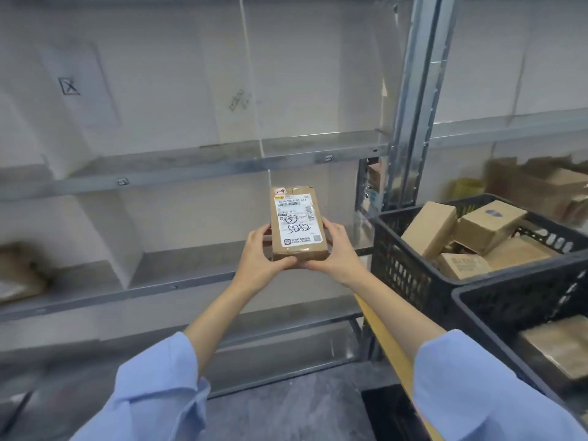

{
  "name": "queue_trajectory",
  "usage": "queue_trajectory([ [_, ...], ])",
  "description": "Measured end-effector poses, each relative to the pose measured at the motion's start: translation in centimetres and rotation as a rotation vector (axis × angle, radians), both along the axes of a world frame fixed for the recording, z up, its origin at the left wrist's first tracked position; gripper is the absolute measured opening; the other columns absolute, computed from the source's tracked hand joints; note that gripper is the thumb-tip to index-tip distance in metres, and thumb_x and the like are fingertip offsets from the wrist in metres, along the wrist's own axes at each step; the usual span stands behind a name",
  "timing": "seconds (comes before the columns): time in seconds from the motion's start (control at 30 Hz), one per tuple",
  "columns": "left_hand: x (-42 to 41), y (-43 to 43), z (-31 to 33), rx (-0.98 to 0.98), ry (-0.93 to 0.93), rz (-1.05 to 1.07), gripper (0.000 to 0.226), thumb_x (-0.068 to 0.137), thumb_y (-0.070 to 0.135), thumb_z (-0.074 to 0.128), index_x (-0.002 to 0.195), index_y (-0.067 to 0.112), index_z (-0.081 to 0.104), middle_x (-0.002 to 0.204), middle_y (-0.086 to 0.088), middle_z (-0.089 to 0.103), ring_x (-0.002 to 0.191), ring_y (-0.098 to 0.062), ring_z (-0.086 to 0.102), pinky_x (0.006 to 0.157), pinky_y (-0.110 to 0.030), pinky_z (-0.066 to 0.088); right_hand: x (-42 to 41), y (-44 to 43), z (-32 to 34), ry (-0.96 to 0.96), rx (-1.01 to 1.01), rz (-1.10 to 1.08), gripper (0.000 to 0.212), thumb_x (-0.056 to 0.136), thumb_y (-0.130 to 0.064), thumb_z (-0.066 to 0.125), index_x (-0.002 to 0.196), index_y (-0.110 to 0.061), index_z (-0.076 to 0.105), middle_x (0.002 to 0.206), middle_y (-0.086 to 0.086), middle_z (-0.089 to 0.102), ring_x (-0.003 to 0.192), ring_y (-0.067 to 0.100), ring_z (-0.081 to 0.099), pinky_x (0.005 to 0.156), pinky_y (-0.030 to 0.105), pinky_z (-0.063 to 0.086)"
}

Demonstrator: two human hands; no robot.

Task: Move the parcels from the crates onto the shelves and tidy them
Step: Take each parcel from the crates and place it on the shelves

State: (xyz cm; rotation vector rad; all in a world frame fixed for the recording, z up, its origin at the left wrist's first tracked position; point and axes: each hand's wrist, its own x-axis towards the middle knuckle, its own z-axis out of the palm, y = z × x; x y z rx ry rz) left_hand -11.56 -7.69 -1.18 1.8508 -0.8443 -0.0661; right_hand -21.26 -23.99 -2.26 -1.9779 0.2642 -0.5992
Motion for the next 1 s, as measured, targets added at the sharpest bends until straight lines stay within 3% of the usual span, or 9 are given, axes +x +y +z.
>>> queue_trajectory([
  [0.1, 0.9, 2.3, -0.1, -0.007, 0.013, 0.063, 0.085, 0.072, 0.015, 0.086, 0.142, 0.016, 0.039, 0.131, 0.006, 0.043, 0.112, -0.001, 0.046, 0.089, -0.012, 0.034, 1.7, 1.6, -0.2, -0.006, 0.043, 0.069, 0.104, 0.066, -0.019, 0.092, 0.149, -0.021, 0.030, 0.140, -0.006, 0.036, 0.124, 0.006, 0.043, 0.096, 0.015, 0.038],
  [0.23, 2.3, 5.1, -0.2, -0.041, 0.046, 0.101, 0.091, 0.062, 0.020, 0.089, 0.139, 0.017, 0.040, 0.133, 0.007, 0.047, 0.111, 0.008, 0.049, 0.087, -0.010, 0.043, 4.3, 3.8, -0.1, -0.008, 0.087, 0.172, 0.104, 0.065, -0.013, 0.091, 0.147, -0.022, 0.029, 0.142, -0.009, 0.043, 0.129, 0.007, 0.043, 0.091, 0.009, 0.041],
  [0.3, 3.2, 6.4, -0.6, -0.062, 0.074, 0.126, 0.088, 0.063, 0.012, 0.088, 0.136, 0.020, 0.040, 0.132, 0.008, 0.050, 0.120, 0.000, 0.050, 0.094, -0.018, 0.047, 5.6, 4.8, -0.1, -0.001, 0.093, 0.215, 0.101, 0.065, -0.013, 0.092, 0.143, -0.027, 0.030, 0.134, -0.018, 0.043, 0.127, 0.004, 0.043, 0.090, 0.006, 0.040],
  [0.37, 4.1, 7.7, -0.9, -0.082, 0.100, 0.142, 0.087, 0.064, 0.008, 0.088, 0.134, 0.022, 0.040, 0.131, 0.009, 0.052, 0.127, -0.009, 0.049, 0.101, -0.025, 0.046, 7.0, 5.8, -0.3, 0.011, 0.095, 0.246, 0.100, 0.063, -0.020, 0.093, 0.139, -0.033, 0.029, 0.133, -0.022, 0.042, 0.127, 0.004, 0.043, 0.098, 0.014, 0.041],
  [0.43, 4.8, 9.0, -1.2, -0.097, 0.109, 0.157, 0.088, 0.059, 0.017, 0.088, 0.132, 0.023, 0.039, 0.130, 0.014, 0.052, 0.128, -0.008, 0.049, 0.105, -0.031, 0.045, 8.3, 6.7, -0.5, 0.014, 0.093, 0.275, 0.102, 0.060, -0.027, 0.095, 0.138, -0.036, 0.030, 0.135, -0.023, 0.042, 0.131, 0.007, 0.043, 0.107, 0.028, 0.040],
  [0.57, 6.2, 11.3, -1.3, -0.096, 0.090, 0.199, 0.090, 0.061, 0.013, 0.087, 0.136, 0.019, 0.037, 0.135, 0.008, 0.049, 0.128, -0.008, 0.048, 0.107, -0.036, 0.044, 10.8, 9.1, -0.6, 0.017, 0.086, 0.307, 0.112, 0.062, -0.032, 0.093, 0.150, -0.026, 0.025, 0.139, -0.022, 0.041, 0.133, 0.010, 0.043, 0.110, 0.034, 0.039],
  [0.7, 8.2, 12.9, -0.8, -0.046, 0.046, 0.242, 0.107, 0.060, 0.031, 0.087, 0.149, 0.017, 0.029, 0.145, 0.007, 0.040, 0.130, -0.006, 0.043, 0.106, -0.030, 0.042, 13.1, 11.0, -0.4, 0.012, 0.076, 0.259, 0.112, 0.069, -0.027, 0.090, 0.154, -0.020, 0.018, 0.147, -0.006, 0.038, 0.131, 0.014, 0.045, 0.108, 0.043, 0.044],
  [0.83, 10.6, 13.0, -0.2, -0.036, -0.026, 0.194, 0.092, 0.070, 0.016, 0.087, 0.145, 0.019, 0.034, 0.132, 0.011, 0.040, 0.126, -0.005, 0.043, 0.102, -0.027, 0.041, 15.0, 11.6, 0.5, -0.030, 0.052, 0.201, 0.088, 0.079, -0.016, 0.082, 0.149, -0.023, 0.029, 0.133, -0.010, 0.036, 0.126, 0.013, 0.046, 0.106, 0.044, 0.047],
  [1.0, 13.9, 11.4, 1.0, -0.053, -0.054, 0.123, 0.085, 0.070, 0.022, 0.087, 0.139, 0.024, 0.037, 0.137, 0.008, 0.043, 0.116, 0.006, 0.047, 0.092, -0.021, 0.047, 16.9, 10.1, 2.0, -0.105, 0.068, 0.152, 0.082, 0.084, -0.013, 0.076, 0.145, -0.034, 0.025, 0.145, -0.005, 0.045, 0.128, 0.010, 0.048, 0.106, 0.033, 0.043],
])
